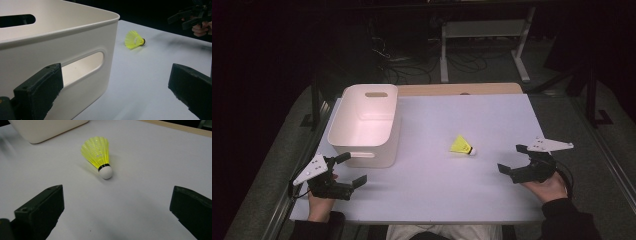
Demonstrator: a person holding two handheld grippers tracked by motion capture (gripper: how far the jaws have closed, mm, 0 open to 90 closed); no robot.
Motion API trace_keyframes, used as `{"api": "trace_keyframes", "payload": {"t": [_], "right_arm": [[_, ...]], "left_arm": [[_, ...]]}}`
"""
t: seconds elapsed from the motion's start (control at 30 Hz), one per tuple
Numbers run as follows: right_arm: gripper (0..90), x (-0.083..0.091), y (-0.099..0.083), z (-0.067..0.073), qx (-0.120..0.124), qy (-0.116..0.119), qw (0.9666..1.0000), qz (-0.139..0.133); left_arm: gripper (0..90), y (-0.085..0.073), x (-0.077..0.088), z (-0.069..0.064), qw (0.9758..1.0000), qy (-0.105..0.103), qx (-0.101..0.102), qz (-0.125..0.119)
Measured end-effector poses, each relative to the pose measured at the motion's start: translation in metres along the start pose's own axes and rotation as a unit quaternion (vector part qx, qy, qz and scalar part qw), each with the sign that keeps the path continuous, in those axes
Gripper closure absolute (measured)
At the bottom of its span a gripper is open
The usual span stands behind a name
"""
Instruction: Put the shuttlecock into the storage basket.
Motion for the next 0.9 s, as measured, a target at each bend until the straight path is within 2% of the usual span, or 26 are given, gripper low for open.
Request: {"api": "trace_keyframes", "payload": {"t": [0.3, 0.63, 0.9], "right_arm": [[0.0, -0.001, 0.006, 0.006, 0.008, 0.006, 0.9999, 0.011], [0.0, 0.002, 0.017, 0.006, 0.015, 0.007, 0.9997, 0.017], [0.0, -0.001, 0.025, 0.009, 0.027, 0.011, 0.999, 0.035]], "left_arm": [[0.0, -0.001, 0.0, 0.0, 1.0, 0.0, 0.001, 0.003], [0.0, -0.001, 0.0, 0.0, 1.0, 0.0, 0.003, 0.002], [0.0, -0.001, 0.0, 0.0, 1.0, 0.0, 0.004, 0.002]]}}
Point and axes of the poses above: each handheld gripper's, and its own axes: x roughly backward along the jaws, y roughly out of its top, z roughly to its left, the point moved 5 cm from there along -x, roughly forward along the jaws, and after that the axes turned 11 degrees about -x, right-handed, at the moved point
